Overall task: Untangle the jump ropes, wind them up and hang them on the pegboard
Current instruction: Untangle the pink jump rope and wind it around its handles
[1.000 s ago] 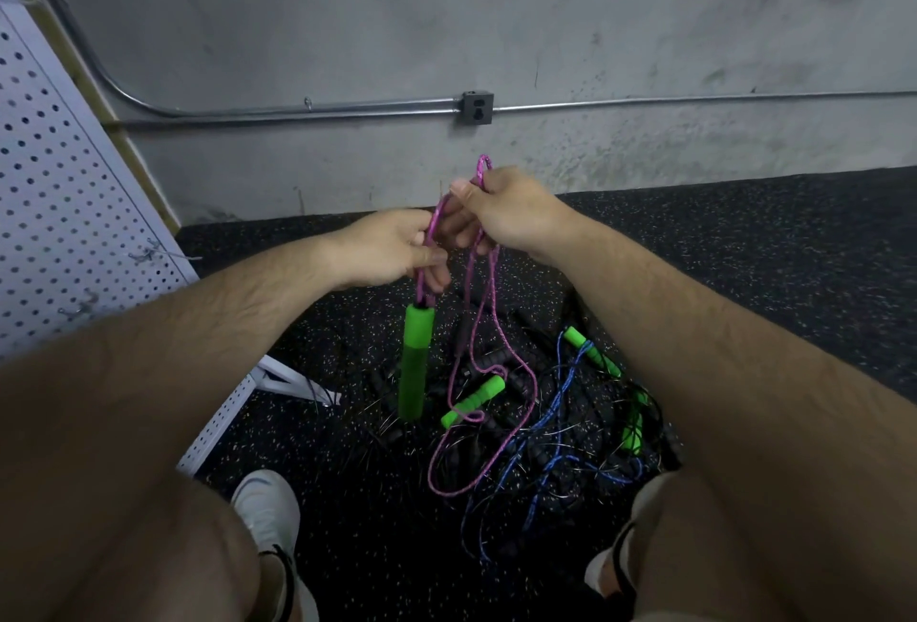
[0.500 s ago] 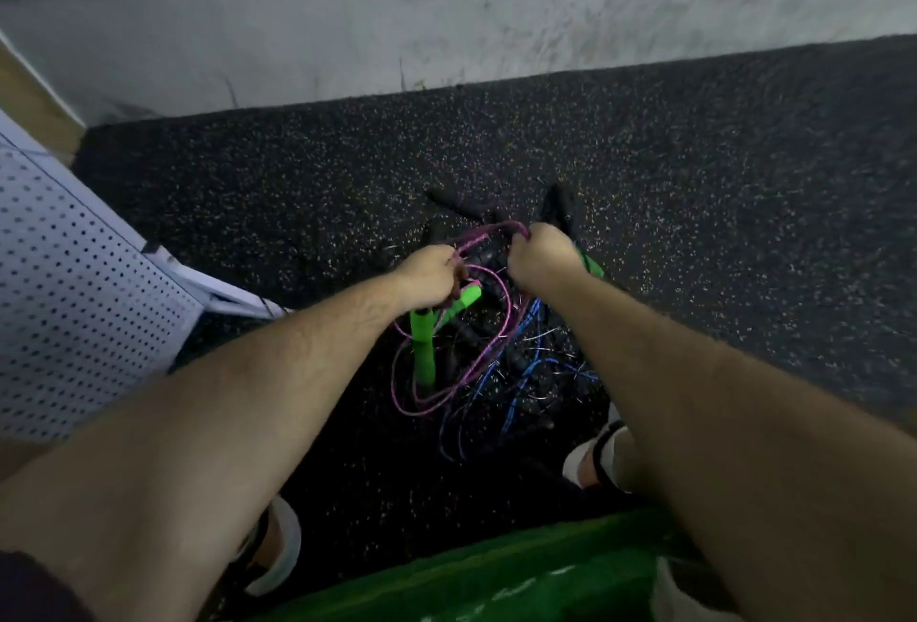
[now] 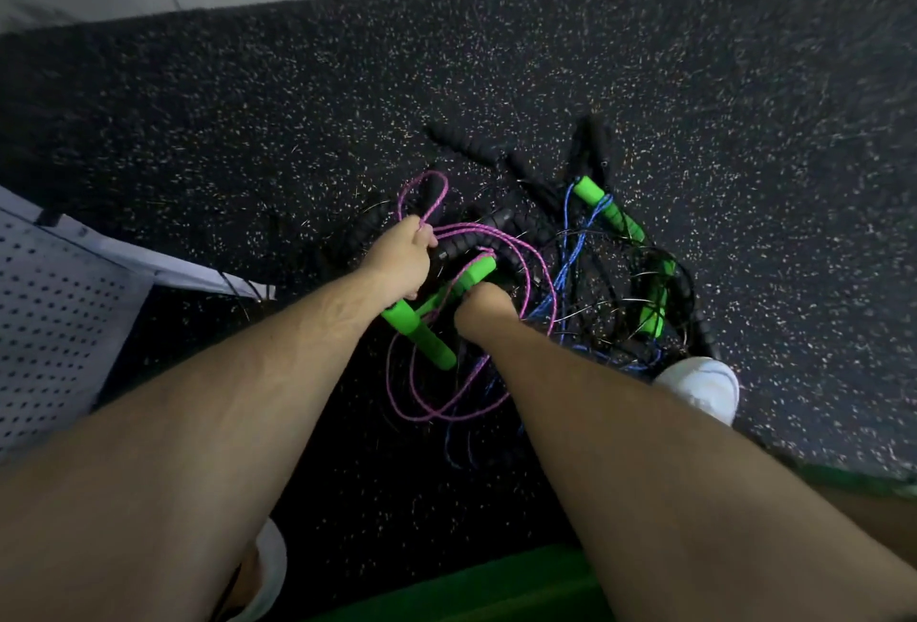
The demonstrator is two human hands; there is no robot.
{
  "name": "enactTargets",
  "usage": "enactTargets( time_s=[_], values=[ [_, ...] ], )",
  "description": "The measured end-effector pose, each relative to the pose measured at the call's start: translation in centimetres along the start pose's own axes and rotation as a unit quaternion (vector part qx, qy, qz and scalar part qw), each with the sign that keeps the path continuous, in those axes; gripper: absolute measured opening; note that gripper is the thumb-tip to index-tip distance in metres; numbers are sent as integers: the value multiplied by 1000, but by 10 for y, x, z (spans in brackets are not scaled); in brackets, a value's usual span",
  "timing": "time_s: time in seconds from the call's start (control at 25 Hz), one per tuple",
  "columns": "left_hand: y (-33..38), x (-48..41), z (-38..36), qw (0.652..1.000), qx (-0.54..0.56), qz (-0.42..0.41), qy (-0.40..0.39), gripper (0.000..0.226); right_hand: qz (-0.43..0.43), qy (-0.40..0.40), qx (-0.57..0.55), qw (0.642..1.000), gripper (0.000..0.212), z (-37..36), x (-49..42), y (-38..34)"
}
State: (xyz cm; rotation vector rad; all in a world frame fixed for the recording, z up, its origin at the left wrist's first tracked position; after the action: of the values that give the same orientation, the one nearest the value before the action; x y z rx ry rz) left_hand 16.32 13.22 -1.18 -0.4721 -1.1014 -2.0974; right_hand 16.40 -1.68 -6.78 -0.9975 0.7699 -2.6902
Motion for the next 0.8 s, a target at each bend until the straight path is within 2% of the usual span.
enactTargets(
  time_s=[0.12,0.24,0.32,0.36,0.52,0.68,0.8],
  values=[
    [-10,-6,-1,1000,14,15,3,32,-90,46,-180,978,43,-12,-24,12],
    [-15,-8,0,1000,17,13,-3,32,-163,72,-348,920,46,-30,-31,20],
    [-17,-6,4,1000,24,11,-2,31,-197,87,-415,884,51,-38,-31,23],
    [-17,-4,6,1000,29,7,-3,31,-194,91,-432,876,51,-39,-31,21],
    [-20,11,19,1000,-3,-14,11,33,-156,101,-431,883,42,-35,-24,11],
    [-44,16,46,999,-20,22,38,33,-114,85,-521,841,24,-44,-15,3],
    [-53,17,51,999,-13,35,11,29,-77,65,-528,843,8,-36,-6,-7]
  ],
)
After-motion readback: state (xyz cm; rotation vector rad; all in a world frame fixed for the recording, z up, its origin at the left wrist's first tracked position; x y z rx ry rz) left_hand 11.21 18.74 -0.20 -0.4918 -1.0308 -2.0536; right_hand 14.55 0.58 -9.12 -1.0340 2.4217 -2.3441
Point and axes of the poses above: each hand's wrist, its own x-axis away from the middle knuckle, its own z-axis out of the back of the hand, y = z × x, the point moved 9 cm from there along -x, towards the middle knuckle, and after that the axes turned 11 degrees about z, right-handed, at the moved point
